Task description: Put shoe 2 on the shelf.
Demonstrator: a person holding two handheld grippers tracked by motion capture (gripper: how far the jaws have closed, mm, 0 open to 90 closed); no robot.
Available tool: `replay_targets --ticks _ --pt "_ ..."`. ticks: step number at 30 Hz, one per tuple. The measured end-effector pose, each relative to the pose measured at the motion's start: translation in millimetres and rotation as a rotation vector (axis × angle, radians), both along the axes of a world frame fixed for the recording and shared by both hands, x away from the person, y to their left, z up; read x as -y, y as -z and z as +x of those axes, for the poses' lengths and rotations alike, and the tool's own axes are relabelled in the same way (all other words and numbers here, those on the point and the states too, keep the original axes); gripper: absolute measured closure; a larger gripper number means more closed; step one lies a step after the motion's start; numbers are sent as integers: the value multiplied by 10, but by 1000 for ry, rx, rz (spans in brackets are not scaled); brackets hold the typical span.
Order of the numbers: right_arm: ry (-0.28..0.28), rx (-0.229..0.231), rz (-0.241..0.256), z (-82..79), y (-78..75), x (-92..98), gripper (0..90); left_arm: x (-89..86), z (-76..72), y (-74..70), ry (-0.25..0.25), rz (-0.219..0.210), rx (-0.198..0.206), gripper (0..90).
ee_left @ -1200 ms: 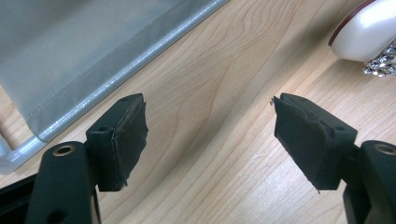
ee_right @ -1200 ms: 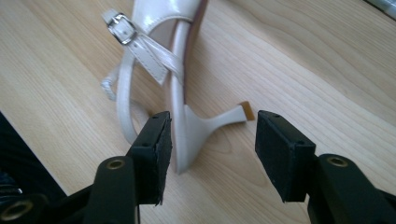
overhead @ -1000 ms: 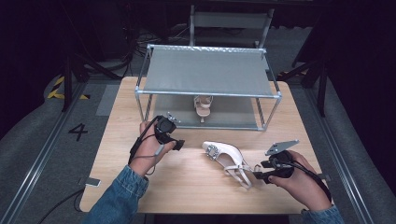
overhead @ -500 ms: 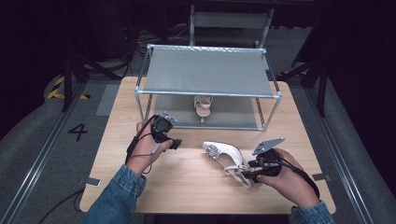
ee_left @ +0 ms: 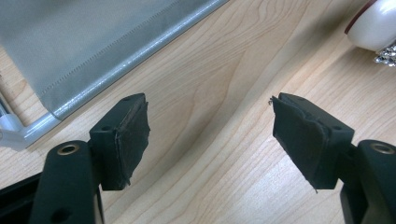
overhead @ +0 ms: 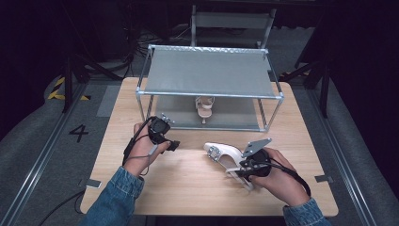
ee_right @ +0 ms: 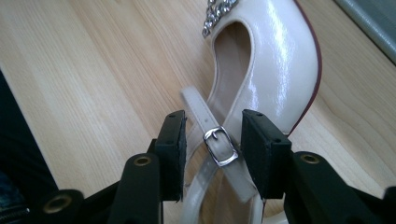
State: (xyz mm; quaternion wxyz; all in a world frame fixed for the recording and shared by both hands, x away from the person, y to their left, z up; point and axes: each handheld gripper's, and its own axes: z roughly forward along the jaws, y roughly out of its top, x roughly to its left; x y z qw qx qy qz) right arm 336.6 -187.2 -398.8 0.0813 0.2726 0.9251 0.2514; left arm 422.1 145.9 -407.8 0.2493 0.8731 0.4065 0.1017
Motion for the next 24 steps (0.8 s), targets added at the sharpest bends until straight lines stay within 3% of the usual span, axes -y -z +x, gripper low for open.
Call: replay_targets --ticks 1,5,9,10,12,20,24 --pt "-22 14 -47 18 31 -47 683 -7 -6 3 -5 -1 -3 275" --pt "-29 38 -84 47 9 -71 791 -23 -10 8 -4 -3 -6 275" --pt "-31 51 -72 33 -34 -60 797 -44 -18 14 -9 -1 -16 276" --pt "-18 82 -81 23 -74 -36 799 -51 -17 22 -9 0 -17 278" --pt "-10 94 -75 25 -106 -13 799 -52 -18 23 -11 2 -18 279" --pt "29 104 -38 57 -215 76 800 -58 -16 29 -11 3 -17 280" --pt "84 107 -13 123 -245 164 799 -62 -10 31 -7 7 -19 280"
